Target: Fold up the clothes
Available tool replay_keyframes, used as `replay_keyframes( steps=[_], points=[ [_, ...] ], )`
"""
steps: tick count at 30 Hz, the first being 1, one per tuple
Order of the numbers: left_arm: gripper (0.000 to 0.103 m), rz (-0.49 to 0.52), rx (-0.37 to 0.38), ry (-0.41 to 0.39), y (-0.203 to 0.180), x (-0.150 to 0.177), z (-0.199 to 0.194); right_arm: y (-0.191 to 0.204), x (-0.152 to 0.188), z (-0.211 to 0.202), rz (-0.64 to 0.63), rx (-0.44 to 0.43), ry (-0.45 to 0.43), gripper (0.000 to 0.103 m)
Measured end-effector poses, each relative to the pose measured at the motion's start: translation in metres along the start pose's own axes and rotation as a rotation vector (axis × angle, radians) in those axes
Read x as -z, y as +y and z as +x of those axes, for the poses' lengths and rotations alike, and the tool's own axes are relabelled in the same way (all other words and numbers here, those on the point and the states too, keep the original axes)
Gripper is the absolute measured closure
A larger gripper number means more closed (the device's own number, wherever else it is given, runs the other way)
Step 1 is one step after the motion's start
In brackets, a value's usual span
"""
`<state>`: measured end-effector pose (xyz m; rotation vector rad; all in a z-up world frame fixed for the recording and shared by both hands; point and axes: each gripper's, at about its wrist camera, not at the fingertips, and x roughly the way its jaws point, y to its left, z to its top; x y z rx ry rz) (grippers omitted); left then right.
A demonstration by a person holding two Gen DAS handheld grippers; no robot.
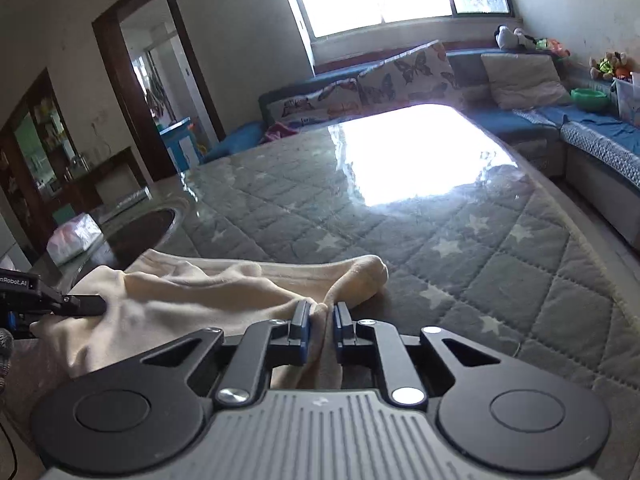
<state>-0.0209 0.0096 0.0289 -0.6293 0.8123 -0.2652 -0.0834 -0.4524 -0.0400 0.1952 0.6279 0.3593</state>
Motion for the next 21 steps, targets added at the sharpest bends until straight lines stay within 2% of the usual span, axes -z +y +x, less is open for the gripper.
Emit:
replay_keyframes(
  steps=[10, 21],
  points=[
    [0.085, 0.198, 0.067, -0.038, -0.071, -0.026, 0.024, -0.01, -0.031, -0.029, -0.04, 0.072, -0.117, 0.094],
    [0.085, 0.254, 0.16, -0.027, -0.145, -0.049, 0.086, -0.061, -0.1, -0.044, -0.089, 0.218, -0.226, 0.094]
  ],
)
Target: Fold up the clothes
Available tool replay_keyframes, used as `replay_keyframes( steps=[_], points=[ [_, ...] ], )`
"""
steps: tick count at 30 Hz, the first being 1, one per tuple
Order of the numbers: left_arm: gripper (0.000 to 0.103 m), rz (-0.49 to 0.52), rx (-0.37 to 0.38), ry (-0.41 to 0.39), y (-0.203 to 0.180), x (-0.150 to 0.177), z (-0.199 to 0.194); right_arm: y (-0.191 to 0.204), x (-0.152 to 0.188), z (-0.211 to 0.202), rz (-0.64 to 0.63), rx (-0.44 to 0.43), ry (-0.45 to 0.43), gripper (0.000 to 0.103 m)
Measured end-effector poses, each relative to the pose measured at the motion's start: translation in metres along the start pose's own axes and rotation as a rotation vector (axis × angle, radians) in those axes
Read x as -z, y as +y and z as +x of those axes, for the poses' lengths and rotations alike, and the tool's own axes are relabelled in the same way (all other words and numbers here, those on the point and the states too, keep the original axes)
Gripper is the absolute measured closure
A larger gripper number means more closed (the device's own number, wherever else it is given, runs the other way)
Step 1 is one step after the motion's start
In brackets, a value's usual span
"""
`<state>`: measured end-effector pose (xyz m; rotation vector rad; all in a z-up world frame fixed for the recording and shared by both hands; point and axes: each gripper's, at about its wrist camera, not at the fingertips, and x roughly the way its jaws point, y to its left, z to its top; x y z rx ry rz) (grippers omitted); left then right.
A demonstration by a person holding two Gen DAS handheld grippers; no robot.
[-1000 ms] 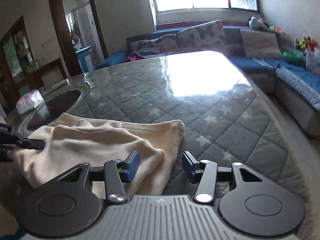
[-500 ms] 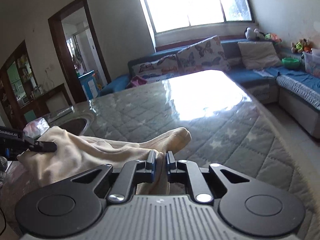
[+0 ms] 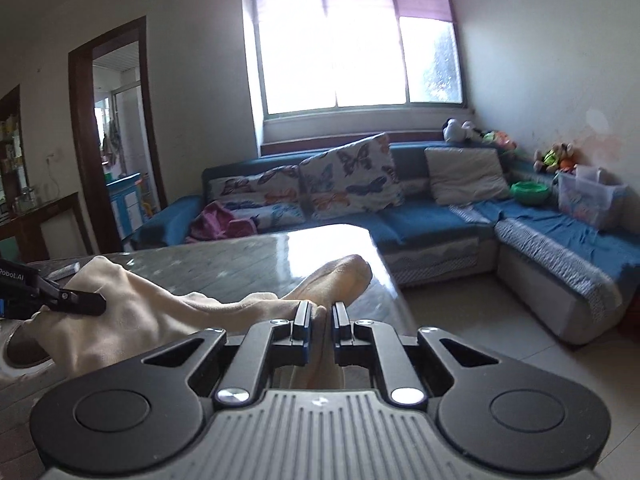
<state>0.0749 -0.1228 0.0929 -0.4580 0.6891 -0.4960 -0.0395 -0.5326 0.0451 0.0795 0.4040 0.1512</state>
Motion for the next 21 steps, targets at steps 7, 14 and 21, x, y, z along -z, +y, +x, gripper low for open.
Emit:
replay_keyframes(
  steps=[7, 14, 21],
  points=[
    [0.085, -0.031, 0.03, 0.057, -0.013, -0.008, 0.046, -0.034, -0.017, 0.036, -0.007, 0.082, 0.022, 0.094],
    [0.084, -0.097, -0.041, 0.25, 0.017, 0.02, 0.088, -0.044, 0.016, 0.093, -0.027, 0.11, 0.187, 0.093],
    [0.084, -0.097, 0.017, 0.354, 0.035, 0.027, 0.09, -0.045, 0.033, 0.106, -0.021, 0.116, 0.265, 0.093]
  ],
)
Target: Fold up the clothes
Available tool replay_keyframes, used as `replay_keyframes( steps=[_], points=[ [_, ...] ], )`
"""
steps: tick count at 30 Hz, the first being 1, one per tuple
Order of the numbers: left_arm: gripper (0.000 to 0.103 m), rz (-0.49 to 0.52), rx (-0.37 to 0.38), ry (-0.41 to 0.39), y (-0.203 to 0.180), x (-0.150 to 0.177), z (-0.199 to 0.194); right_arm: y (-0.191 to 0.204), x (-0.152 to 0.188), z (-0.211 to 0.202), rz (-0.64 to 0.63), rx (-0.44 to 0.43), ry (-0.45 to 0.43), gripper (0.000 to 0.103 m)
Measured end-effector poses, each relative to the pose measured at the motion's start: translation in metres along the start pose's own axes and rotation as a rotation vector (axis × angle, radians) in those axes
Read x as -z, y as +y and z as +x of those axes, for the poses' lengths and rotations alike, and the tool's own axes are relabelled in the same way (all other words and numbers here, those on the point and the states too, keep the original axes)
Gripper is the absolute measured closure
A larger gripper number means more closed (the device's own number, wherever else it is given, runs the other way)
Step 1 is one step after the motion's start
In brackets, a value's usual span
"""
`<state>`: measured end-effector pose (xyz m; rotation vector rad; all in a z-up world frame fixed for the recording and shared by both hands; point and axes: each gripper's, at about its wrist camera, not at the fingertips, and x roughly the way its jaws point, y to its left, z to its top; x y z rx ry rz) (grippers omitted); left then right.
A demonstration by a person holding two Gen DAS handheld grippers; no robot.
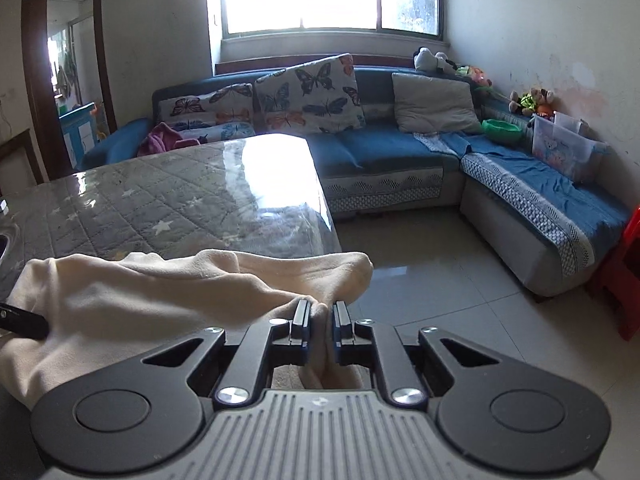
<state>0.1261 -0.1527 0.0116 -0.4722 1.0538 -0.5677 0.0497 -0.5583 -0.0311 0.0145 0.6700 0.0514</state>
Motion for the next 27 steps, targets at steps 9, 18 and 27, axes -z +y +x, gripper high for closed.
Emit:
replay_keyframes(
  steps=[9, 18, 27],
  points=[
    [0.063, 0.069, 0.036, 0.02, 0.001, 0.003, -0.007, 0.003, 0.014, -0.02, -0.055, 0.03, 0.042, 0.093],
    [0.044, 0.106, -0.027, -0.058, 0.0, -0.009, -0.028, -0.004, 0.009, -0.02, -0.034, 0.017, 0.027, 0.09],
    [0.052, 0.133, -0.023, -0.062, -0.011, -0.052, -0.004, -0.017, 0.001, -0.017, 0.038, -0.001, 0.0, 0.085]
  ],
)
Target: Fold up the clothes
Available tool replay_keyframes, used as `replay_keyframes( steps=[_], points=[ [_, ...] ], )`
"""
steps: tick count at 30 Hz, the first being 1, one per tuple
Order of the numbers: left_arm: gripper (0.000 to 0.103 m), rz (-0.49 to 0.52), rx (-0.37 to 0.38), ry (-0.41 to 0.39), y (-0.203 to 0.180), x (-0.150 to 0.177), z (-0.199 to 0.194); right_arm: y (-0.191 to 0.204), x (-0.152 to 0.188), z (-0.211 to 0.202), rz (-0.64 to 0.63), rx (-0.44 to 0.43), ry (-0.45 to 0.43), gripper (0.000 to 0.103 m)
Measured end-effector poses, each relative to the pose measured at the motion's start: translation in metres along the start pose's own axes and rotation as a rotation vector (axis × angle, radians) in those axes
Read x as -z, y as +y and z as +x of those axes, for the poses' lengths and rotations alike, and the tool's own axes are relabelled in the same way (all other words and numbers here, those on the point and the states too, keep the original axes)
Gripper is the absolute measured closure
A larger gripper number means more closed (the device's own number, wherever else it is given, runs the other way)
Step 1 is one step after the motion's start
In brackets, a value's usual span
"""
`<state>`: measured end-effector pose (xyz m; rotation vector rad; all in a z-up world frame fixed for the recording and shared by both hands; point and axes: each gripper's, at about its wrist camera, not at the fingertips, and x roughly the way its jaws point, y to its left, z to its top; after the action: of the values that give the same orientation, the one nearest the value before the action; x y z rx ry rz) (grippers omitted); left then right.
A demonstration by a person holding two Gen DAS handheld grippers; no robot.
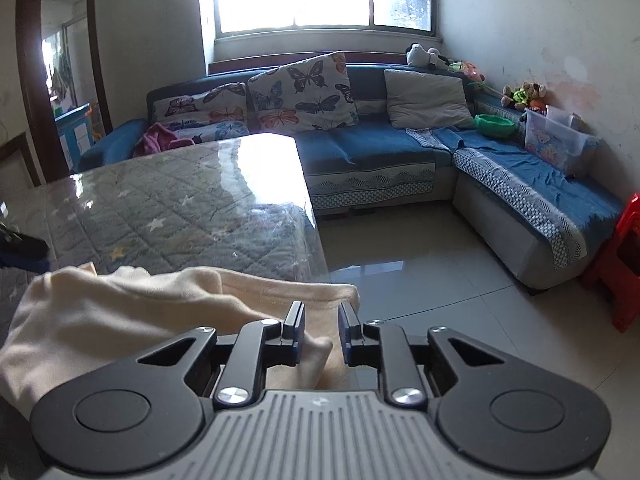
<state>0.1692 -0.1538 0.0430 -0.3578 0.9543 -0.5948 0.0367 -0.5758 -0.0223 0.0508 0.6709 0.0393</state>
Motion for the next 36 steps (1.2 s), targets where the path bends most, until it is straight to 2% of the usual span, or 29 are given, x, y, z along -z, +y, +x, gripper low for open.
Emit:
replay_keyframes(
  steps=[5, 7, 8, 9, 12, 15, 17, 19, 28, 34, 35, 36],
  points=[
    [0.053, -0.009, 0.0, 0.075, 0.0, -0.009, 0.033, -0.013, -0.006, 0.006, 0.051, -0.019, 0.01, 0.084],
    [0.066, -0.027, 0.033, 0.095, 0.005, -0.01, 0.04, -0.019, -0.007, 0.01, 0.077, -0.03, 0.02, 0.083],
    [0.08, -0.037, 0.046, 0.1, 0.008, -0.011, 0.042, -0.022, -0.006, 0.012, 0.092, -0.04, 0.027, 0.081],
    [0.089, -0.047, 0.056, 0.096, 0.011, -0.012, 0.043, -0.025, -0.005, 0.014, 0.107, -0.049, 0.034, 0.08],
    [0.094, -0.053, 0.053, 0.024, 0.015, -0.011, 0.033, -0.032, -0.001, 0.019, 0.151, -0.066, 0.05, 0.08],
    [0.094, -0.057, 0.047, -0.054, 0.018, -0.009, 0.021, -0.035, 0.001, 0.019, 0.164, -0.084, 0.047, 0.081],
    [0.094, -0.064, 0.056, -0.07, 0.021, -0.009, 0.018, -0.033, 0.001, 0.019, 0.154, -0.09, 0.039, 0.086],
    [0.094, -0.072, 0.064, -0.086, 0.025, -0.009, 0.015, -0.029, -0.001, 0.021, 0.141, -0.109, 0.041, 0.086],
    [0.092, -0.186, 0.039, -0.101, 0.051, -0.017, 0.01, -0.022, -0.014, 0.03, 0.162, -0.118, 0.01, 0.084],
    [0.076, -0.209, 0.04, -0.105, 0.059, -0.02, 0.01, -0.016, -0.02, 0.035, 0.151, -0.126, 0.01, 0.082],
    [0.066, -0.204, 0.036, -0.096, 0.058, -0.02, 0.012, -0.015, -0.021, 0.036, 0.144, -0.126, 0.015, 0.082],
    [0.063, -0.197, 0.027, -0.09, 0.057, -0.021, 0.014, -0.013, -0.021, 0.038, 0.138, -0.125, 0.017, 0.082]
  ],
)
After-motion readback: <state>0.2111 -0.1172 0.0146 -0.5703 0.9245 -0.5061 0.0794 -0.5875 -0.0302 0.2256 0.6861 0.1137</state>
